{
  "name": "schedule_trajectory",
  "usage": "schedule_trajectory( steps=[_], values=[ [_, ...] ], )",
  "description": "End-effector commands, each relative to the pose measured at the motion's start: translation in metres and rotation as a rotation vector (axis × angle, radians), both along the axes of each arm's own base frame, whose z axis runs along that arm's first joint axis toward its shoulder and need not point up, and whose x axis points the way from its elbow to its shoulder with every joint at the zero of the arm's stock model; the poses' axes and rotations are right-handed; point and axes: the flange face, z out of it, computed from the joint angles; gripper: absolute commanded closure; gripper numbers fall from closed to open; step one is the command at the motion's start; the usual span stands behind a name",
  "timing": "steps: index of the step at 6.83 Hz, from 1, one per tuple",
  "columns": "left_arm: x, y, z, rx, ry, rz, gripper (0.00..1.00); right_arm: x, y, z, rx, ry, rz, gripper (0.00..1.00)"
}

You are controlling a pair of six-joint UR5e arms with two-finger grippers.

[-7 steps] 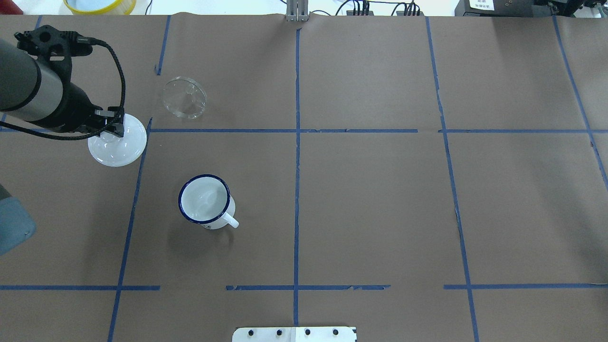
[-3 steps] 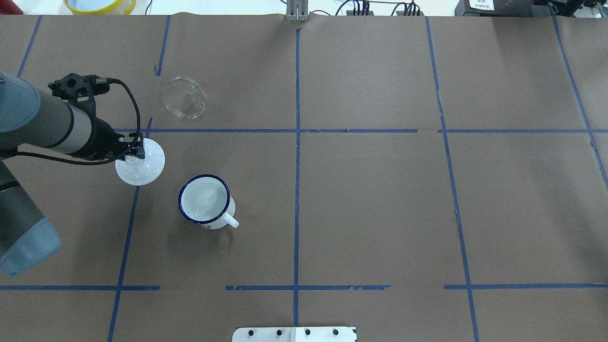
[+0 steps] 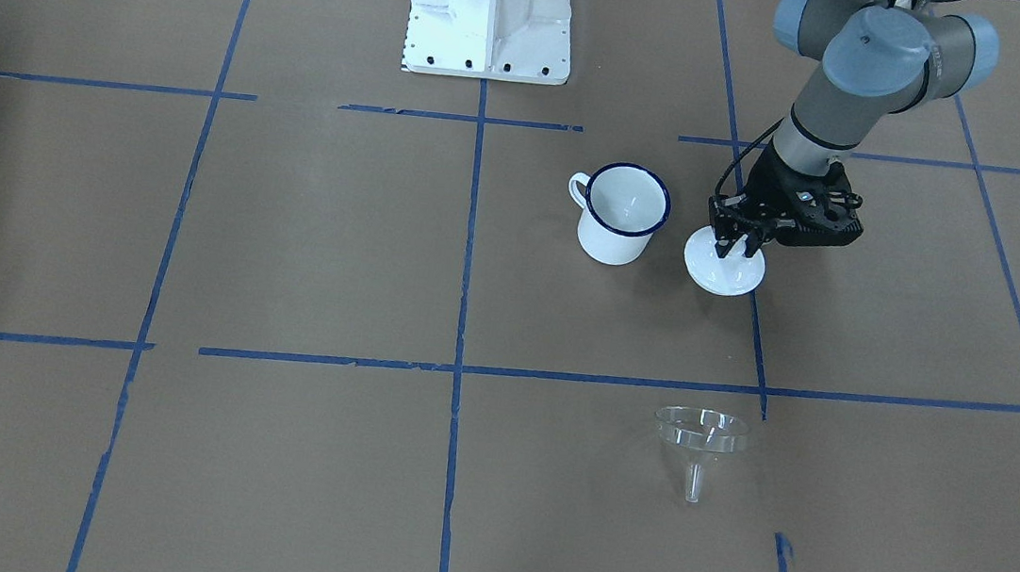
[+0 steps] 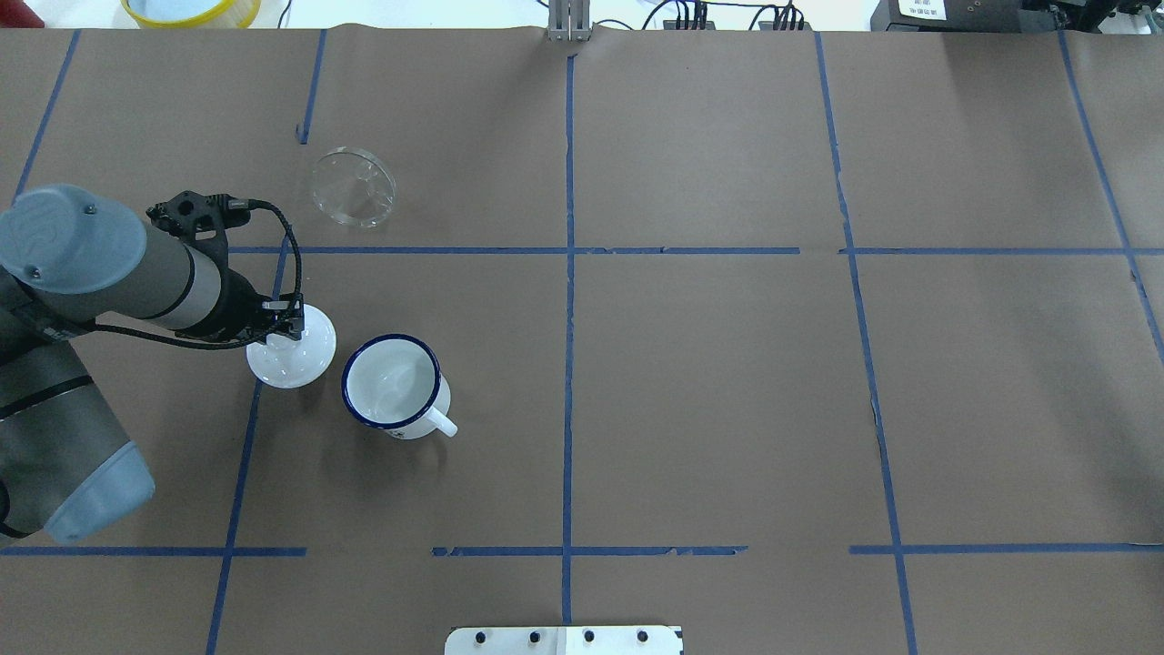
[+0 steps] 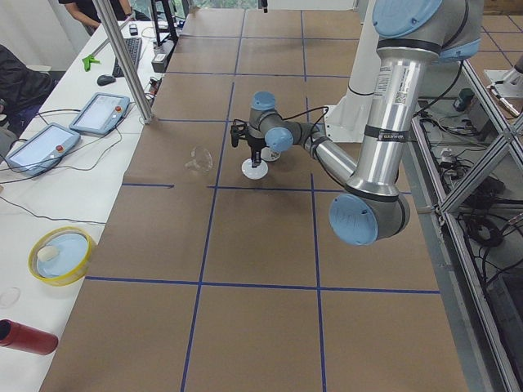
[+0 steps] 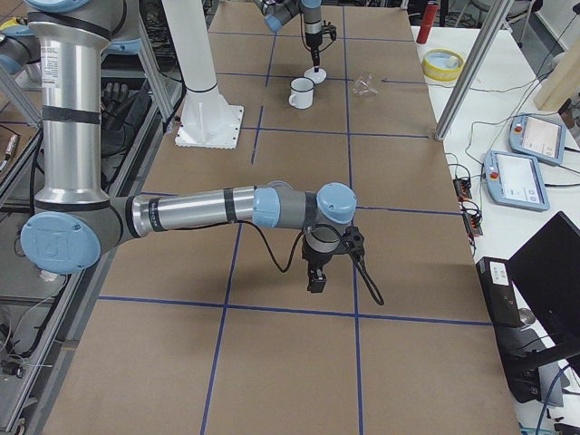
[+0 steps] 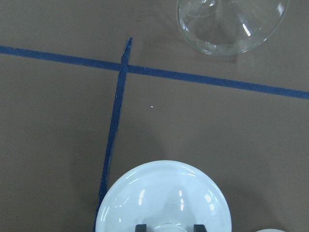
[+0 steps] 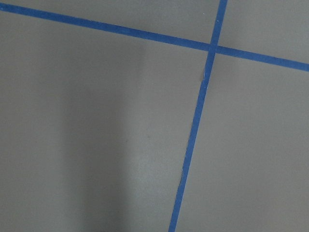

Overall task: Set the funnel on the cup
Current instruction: 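Lower the white lid onto the table beside the mug and release, then move the left gripper to the clear glass funnel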

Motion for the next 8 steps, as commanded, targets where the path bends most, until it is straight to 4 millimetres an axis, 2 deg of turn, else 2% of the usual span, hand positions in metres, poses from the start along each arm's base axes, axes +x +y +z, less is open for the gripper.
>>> schedule_trajectory(
  steps=[1, 2, 3, 4, 5, 6, 7, 8],
  values=[
    [0.011, -0.004, 0.013, -0.007, -0.010, 0.009, 0.16, 0.000, 0.000, 0.000, 0.000, 0.000, 0.000, 0.00],
    [0.011, -0.004, 0.012, -0.004, -0.007, 0.009, 0.00, 0.000, 0.000, 0.001, -0.001, 0.000, 0.000, 0.00],
    [0.009, -0.005, 0.009, -0.002, -0.001, 0.006, 0.00, 0.000, 0.000, 0.001, -0.001, 0.000, 0.000, 0.00],
    [0.000, -0.002, -0.011, 0.017, 0.029, -0.001, 0.00, 0.000, 0.000, 0.000, 0.000, 0.000, 0.000, 0.00],
    [-0.026, -0.007, -0.035, 0.037, 0.066, -0.044, 0.00, 0.000, 0.000, 0.001, -0.001, 0.000, 0.000, 0.00],
    [-0.068, -0.040, -0.055, 0.048, 0.095, -0.148, 0.00, 0.000, 0.000, 0.000, 0.000, 0.000, 0.000, 0.00],
    [-0.075, -0.052, -0.070, -0.024, 0.138, -0.249, 0.00, 0.000, 0.000, 0.000, 0.000, 0.000, 0.000, 0.00],
    [-0.069, -0.069, -0.079, -0.126, 0.176, -0.365, 0.00, 0.000, 0.000, 0.000, 0.000, 0.000, 0.000, 0.00]
  ],
)
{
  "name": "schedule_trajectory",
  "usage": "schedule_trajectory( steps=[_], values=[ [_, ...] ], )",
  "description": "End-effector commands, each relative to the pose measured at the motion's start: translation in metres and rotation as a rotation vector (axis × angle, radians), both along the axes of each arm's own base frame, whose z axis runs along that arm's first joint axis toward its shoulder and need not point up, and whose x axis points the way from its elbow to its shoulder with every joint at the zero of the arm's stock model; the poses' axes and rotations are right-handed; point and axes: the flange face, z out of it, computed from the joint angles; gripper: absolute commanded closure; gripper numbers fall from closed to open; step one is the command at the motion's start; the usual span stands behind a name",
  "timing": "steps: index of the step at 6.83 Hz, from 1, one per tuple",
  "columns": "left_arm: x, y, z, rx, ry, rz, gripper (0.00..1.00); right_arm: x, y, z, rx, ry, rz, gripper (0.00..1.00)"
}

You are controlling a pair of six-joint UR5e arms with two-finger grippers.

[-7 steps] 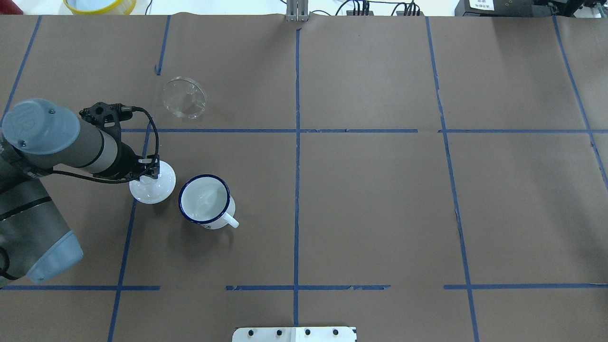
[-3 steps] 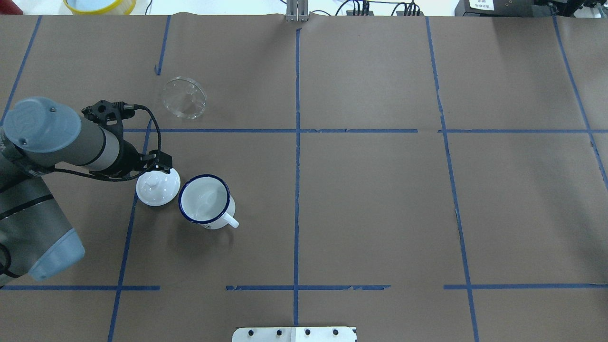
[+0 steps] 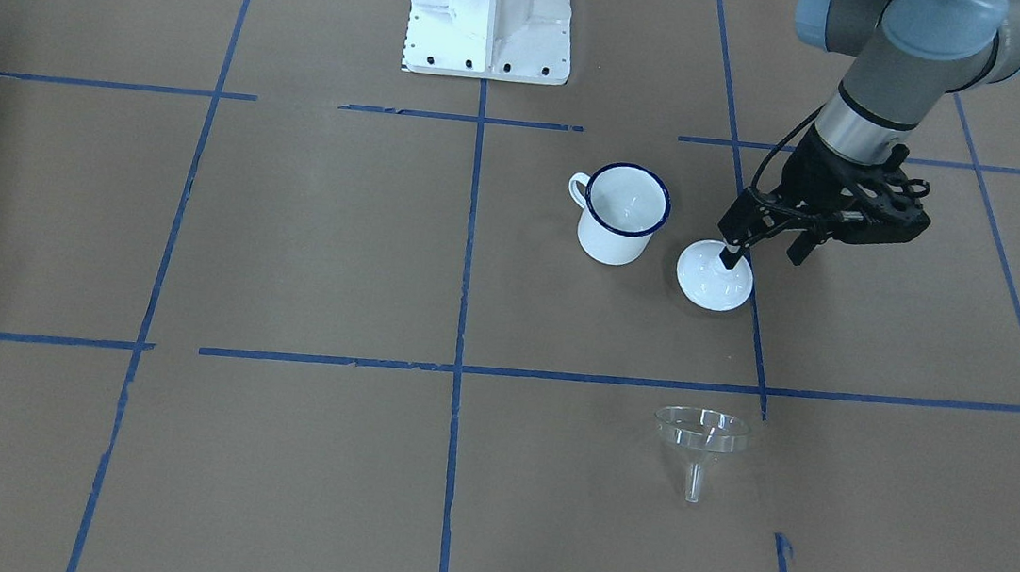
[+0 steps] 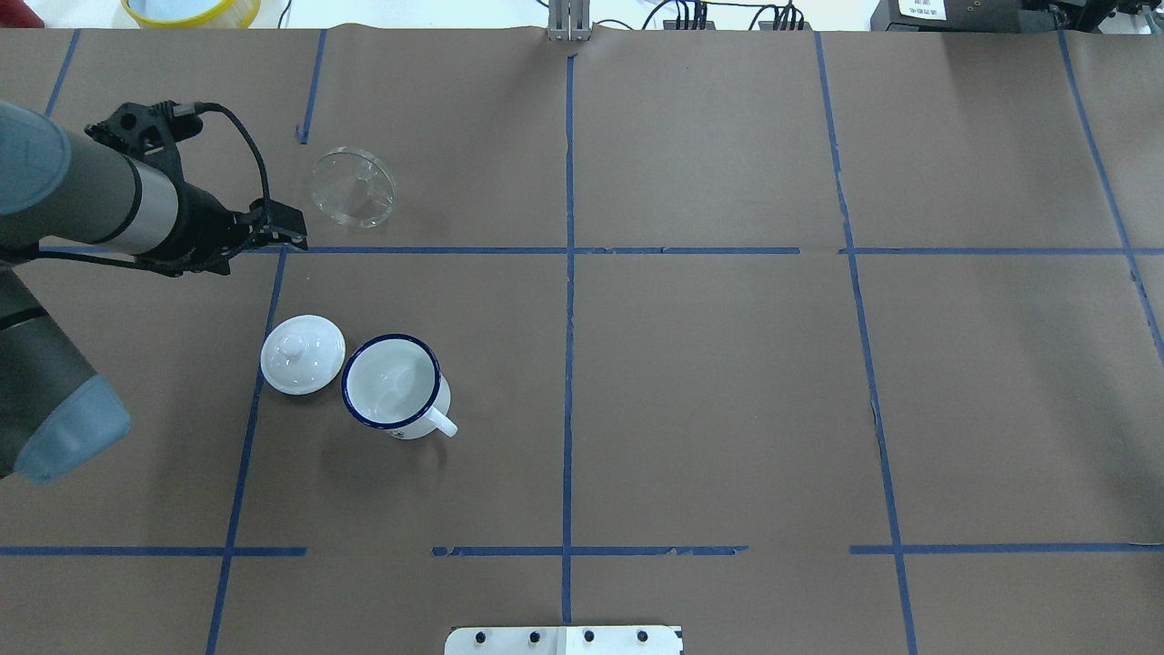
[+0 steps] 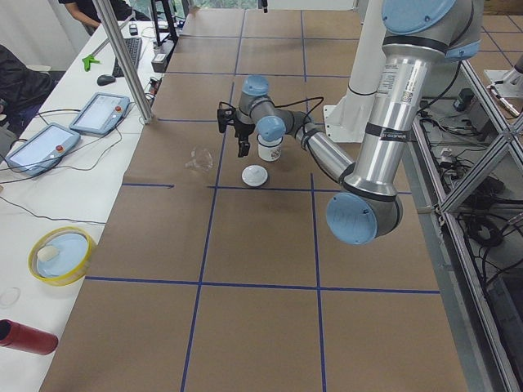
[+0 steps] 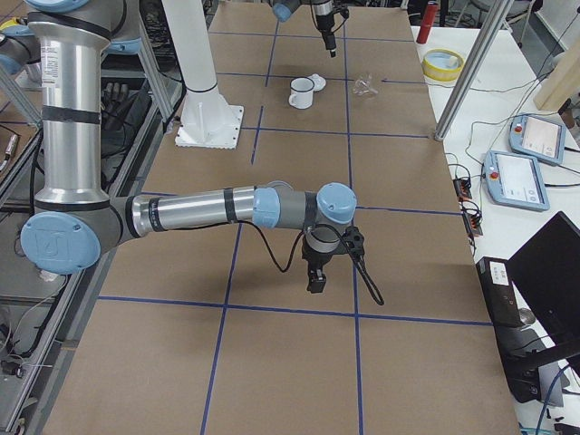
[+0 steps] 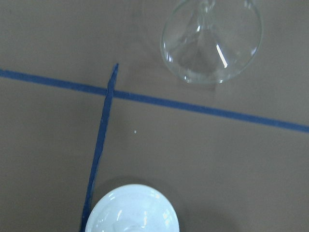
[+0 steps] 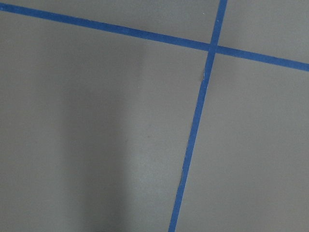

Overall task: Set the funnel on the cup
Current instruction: 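Move the left gripper to the clear glass funnel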

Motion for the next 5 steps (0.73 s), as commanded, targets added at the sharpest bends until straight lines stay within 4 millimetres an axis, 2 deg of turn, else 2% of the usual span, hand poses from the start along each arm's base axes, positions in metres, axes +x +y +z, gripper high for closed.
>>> schedule_trajectory(
  steps=[1, 3, 4, 5],
  values=[
    [0.004, -0.047, -0.027, -0.173, 0.091, -0.265, 0.00, 0.000, 0.000, 0.000, 0.000, 0.000, 0.000, 0.00],
    [0.035, -0.087, -0.023, -0.362, 0.148, -0.479, 0.00, 0.000, 0.000, 0.000, 0.000, 0.000, 0.000, 0.00],
    [0.069, -0.104, -0.012, -0.391, 0.154, -0.573, 0.00, 0.000, 0.000, 0.000, 0.000, 0.000, 0.000, 0.00],
    [0.104, -0.096, 0.004, -0.412, 0.161, -0.618, 0.00, 0.000, 0.000, 0.000, 0.000, 0.000, 0.000, 0.00]
  ],
)
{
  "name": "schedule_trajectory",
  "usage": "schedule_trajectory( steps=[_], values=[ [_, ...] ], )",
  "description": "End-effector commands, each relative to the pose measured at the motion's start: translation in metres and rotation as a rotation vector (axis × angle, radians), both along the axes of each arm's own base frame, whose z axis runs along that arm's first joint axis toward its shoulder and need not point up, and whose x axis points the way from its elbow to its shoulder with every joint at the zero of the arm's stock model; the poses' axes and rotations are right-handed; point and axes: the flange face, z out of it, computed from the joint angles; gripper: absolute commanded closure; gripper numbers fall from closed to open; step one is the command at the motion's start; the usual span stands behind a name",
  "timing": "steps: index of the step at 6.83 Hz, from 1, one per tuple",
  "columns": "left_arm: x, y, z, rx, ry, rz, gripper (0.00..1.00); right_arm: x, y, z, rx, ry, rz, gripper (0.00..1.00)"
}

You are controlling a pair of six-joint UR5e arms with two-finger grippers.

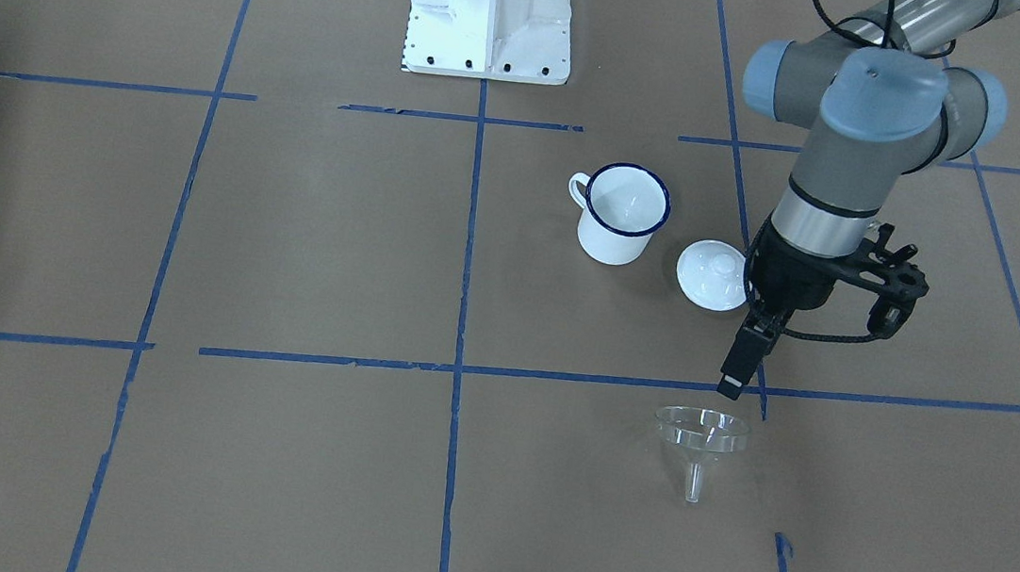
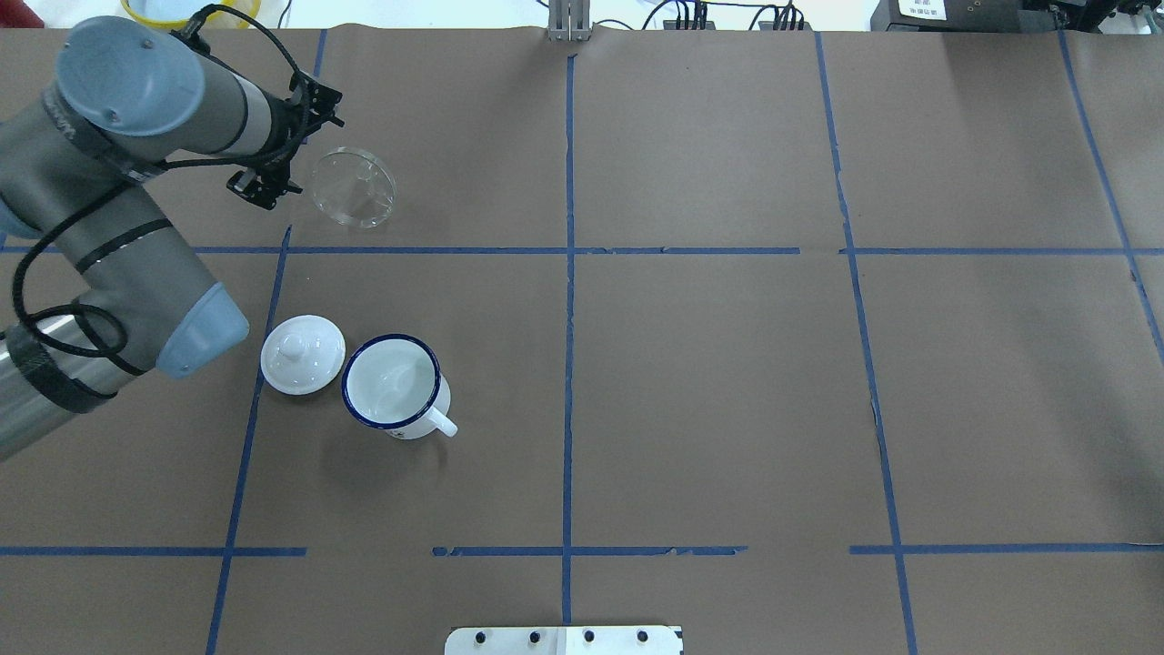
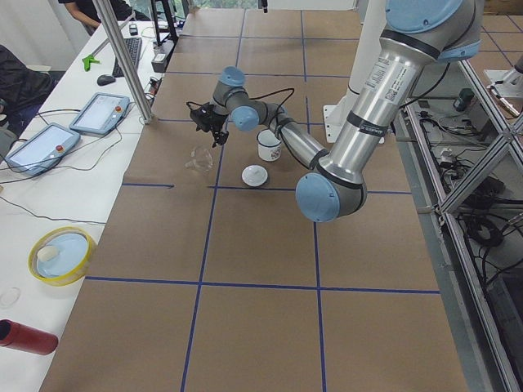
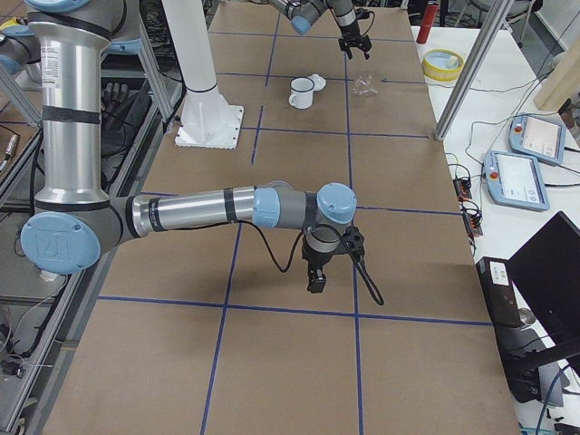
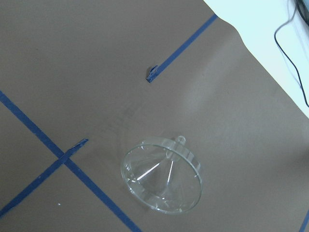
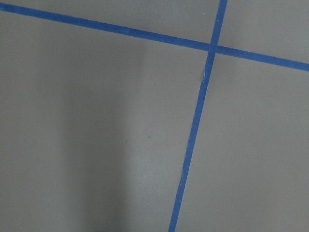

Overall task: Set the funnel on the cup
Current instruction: 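Move the left gripper to the clear glass funnel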

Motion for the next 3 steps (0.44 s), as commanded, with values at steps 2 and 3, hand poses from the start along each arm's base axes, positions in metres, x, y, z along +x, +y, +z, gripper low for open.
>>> schedule_trajectory(
  steps=[2, 3],
  values=[
    [0.060, -0.015, 0.022, -0.069, -0.003, -0.097, 0.00, 0.000, 0.000, 0.000, 0.000, 0.000, 0.000, 0.00],
    [0.072, -0.027, 0.026, -0.084, -0.019, -0.099, 0.00, 0.000, 0.000, 0.000, 0.000, 0.000, 0.000, 0.00]
  ],
)
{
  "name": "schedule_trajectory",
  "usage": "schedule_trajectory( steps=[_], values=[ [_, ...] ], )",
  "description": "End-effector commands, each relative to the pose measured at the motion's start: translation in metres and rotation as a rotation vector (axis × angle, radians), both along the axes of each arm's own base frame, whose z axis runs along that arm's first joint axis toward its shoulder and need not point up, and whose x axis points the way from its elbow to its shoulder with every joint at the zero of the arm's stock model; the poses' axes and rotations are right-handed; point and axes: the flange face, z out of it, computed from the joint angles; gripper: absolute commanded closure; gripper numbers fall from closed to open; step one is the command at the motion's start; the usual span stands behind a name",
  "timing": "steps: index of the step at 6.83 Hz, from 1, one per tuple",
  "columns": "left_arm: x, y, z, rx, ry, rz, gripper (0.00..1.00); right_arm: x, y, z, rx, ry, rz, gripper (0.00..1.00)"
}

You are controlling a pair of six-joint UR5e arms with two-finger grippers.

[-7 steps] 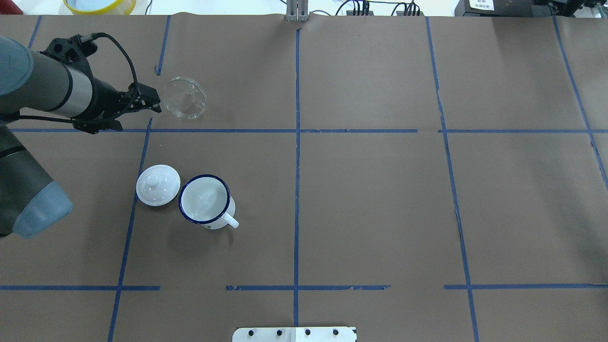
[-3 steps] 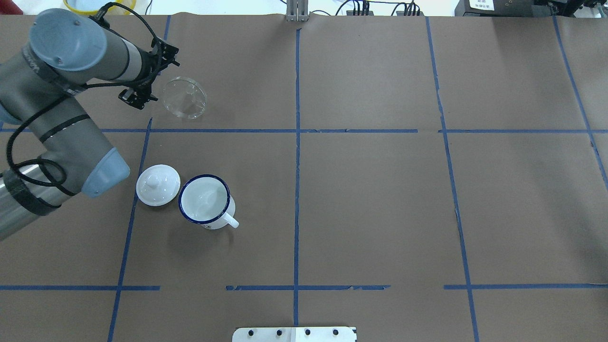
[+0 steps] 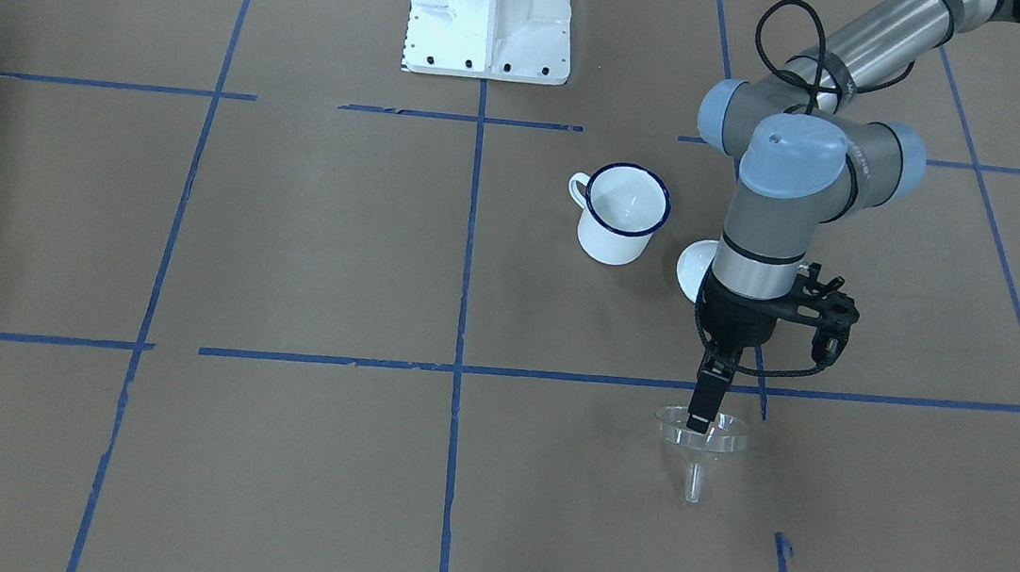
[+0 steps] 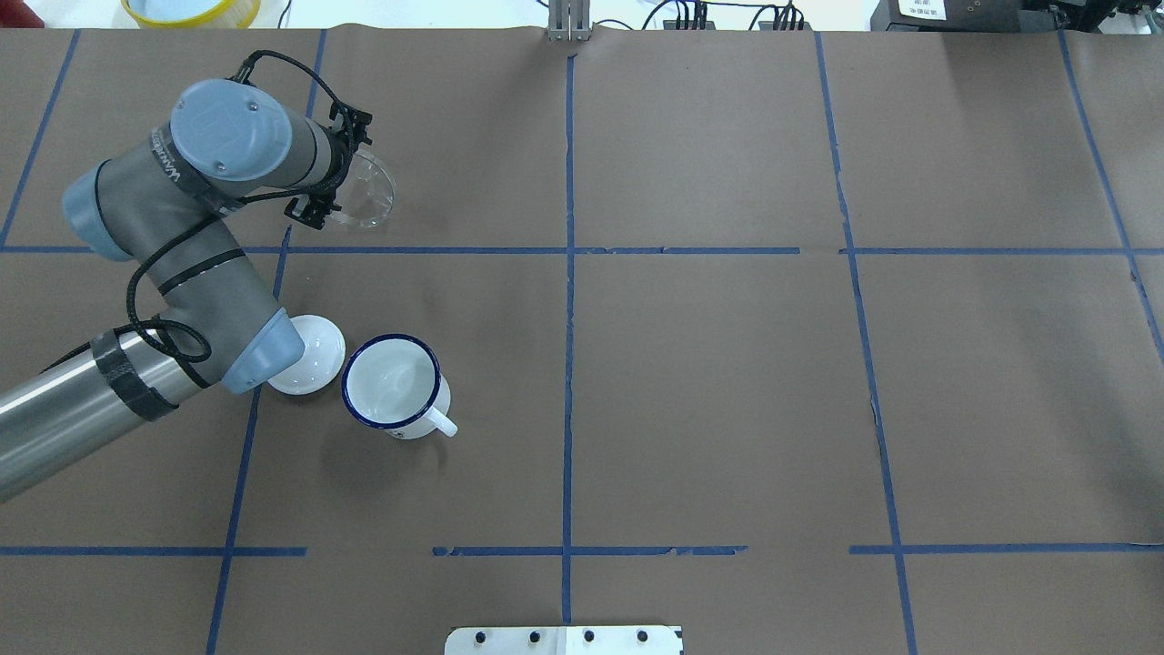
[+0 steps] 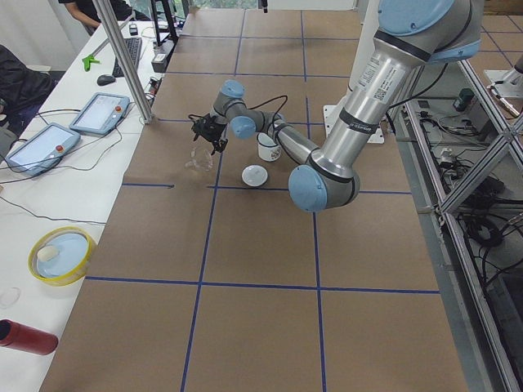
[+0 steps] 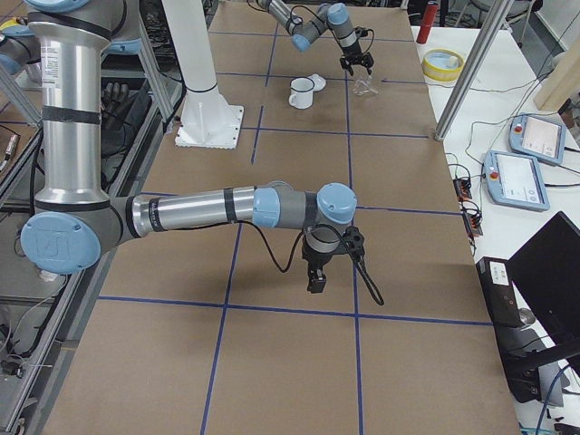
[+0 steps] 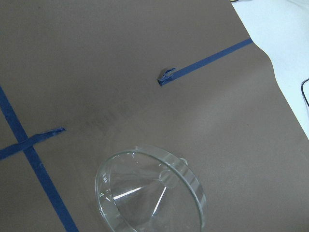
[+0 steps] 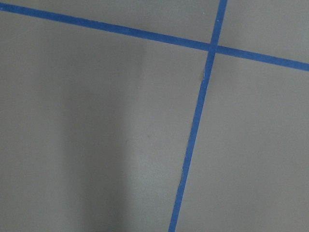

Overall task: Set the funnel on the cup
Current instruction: 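Grasp the glass funnel with the left gripper and lift it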

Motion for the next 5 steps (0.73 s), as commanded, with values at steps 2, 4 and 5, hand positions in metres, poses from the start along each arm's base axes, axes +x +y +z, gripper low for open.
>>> schedule_trajectory(
  steps=[2, 4, 5],
  values=[
    [0.016, -0.026, 0.020, 0.033, -0.031, -0.064, 0.00, 0.000, 0.000, 0.000, 0.000, 0.000, 0.000, 0.00],
    [0.017, -0.026, 0.022, 0.039, -0.035, -0.057, 0.69, 0.000, 0.000, 0.000, 0.000, 0.000, 0.000, 0.00],
    [0.017, -0.026, 0.023, 0.040, -0.035, -0.056, 1.00, 0.000, 0.000, 0.000, 0.000, 0.000, 0.000, 0.00]
  ],
)
